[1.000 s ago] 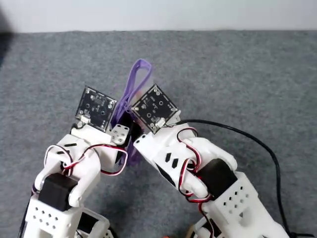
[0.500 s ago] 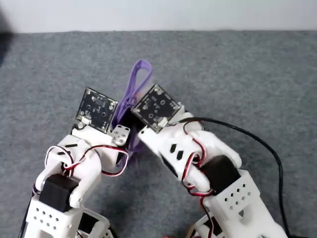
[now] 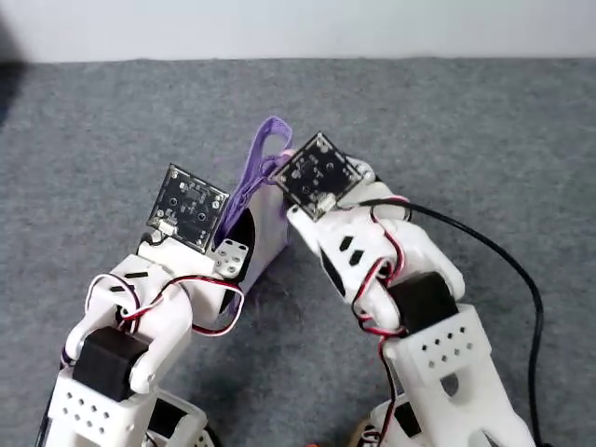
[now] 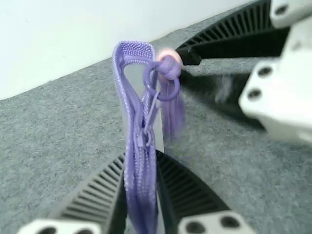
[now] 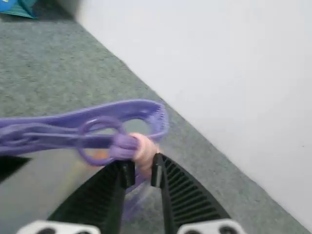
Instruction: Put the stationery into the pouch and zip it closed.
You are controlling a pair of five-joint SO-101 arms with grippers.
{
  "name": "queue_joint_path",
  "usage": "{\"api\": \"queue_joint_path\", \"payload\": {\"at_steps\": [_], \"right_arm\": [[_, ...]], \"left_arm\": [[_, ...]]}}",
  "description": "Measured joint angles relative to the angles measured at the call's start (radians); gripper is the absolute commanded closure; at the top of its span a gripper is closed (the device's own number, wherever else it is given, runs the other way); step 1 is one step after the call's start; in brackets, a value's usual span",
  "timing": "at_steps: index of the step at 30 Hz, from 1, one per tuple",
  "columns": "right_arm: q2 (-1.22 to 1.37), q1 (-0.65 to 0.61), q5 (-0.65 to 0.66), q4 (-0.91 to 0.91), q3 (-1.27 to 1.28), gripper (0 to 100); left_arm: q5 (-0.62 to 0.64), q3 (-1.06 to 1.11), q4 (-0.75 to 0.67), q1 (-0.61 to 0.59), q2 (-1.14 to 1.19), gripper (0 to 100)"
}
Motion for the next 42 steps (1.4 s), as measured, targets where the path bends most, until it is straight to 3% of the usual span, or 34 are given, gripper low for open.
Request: {"api": "queue_joint_path", "payload": {"at_steps": [7,14,20,25,29,33,42], "right_arm": [[0.089,0.100,-0.002,-0.084,0.000,99.1],[0.071,0.095,-0.002,-0.029,0.000,97.2],[-0.101,-0.014,-0.008,0.319,0.000,76.1],[-0.255,-0.153,-0.107,0.471,0.000,75.4],[-0.265,-0.285,-0.199,0.471,0.003,75.4],[-0.193,-0.324,-0.262,0.394,0.003,75.4],[-0.106,-0.410,-0.276,0.311,0.003,75.4]], "left_arm": [[0.000,0.000,0.103,0.000,-0.106,99],[0.000,0.000,0.140,-0.012,-0.167,99],[0.000,0.000,0.140,-0.044,-0.169,99],[0.000,0.000,0.140,-0.043,-0.169,99],[0.000,0.000,0.140,-0.043,-0.169,99],[0.000,0.000,0.140,-0.043,-0.169,99],[0.000,0.000,0.140,-0.046,-0.169,99]]}}
